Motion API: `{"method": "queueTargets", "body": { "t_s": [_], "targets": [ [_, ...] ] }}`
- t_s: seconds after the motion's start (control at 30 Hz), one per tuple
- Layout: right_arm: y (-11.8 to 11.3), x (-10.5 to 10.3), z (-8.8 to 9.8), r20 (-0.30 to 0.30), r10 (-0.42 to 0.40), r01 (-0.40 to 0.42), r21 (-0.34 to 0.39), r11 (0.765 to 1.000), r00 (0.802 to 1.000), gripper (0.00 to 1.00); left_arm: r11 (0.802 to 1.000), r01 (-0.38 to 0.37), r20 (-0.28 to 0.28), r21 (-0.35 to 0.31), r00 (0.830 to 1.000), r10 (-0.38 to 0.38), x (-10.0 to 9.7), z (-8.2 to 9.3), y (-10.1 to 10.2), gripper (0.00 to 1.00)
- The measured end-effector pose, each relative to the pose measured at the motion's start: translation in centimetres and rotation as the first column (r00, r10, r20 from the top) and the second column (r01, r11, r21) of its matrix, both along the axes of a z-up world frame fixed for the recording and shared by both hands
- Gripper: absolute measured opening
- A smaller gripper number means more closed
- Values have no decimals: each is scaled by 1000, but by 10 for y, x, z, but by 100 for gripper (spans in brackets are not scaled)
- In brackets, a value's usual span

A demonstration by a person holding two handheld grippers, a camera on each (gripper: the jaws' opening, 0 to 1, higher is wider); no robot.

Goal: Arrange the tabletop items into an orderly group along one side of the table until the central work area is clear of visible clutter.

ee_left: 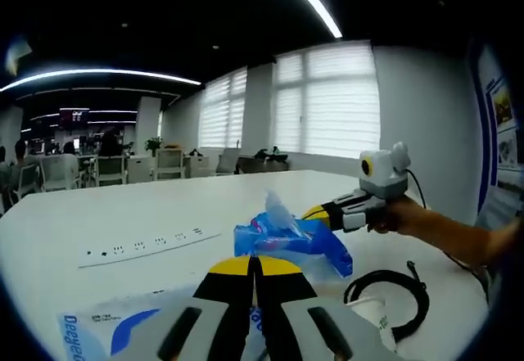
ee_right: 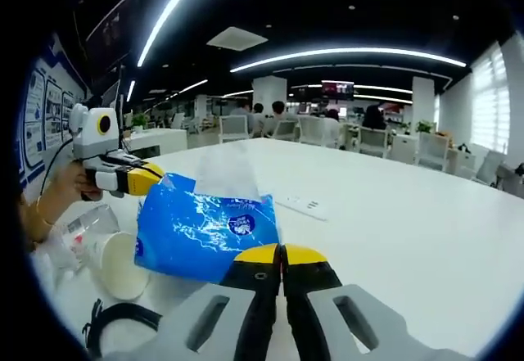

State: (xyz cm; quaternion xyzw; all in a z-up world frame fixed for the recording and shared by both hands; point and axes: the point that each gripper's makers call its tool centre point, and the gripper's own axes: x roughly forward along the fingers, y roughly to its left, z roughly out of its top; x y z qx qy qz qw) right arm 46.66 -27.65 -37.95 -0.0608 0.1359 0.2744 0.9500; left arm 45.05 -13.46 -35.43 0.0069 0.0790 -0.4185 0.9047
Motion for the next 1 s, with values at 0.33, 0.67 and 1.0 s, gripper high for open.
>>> {"method": "queueTargets", "body": {
  "t_s": [0.33, 0.67, 1.0],
  "targets": [
    [-13, -13, 15, 19, -17, 17, 6, 1000, 1000, 0, 1000, 10, 30, 18, 999, -11, -2, 15, -12, 0],
    [-46, -40, 30, 34, -62, 62, 7, 998, 998, 0, 998, 58, 35, 37, 998, -59, -12, 21, -47, 0],
    [-67, -62, 33, 55, -98, 100, -22, 995, 994, 0, 994, 85, 39, 63, 995, -88, -14, 22, -70, 0]
  ]
}}
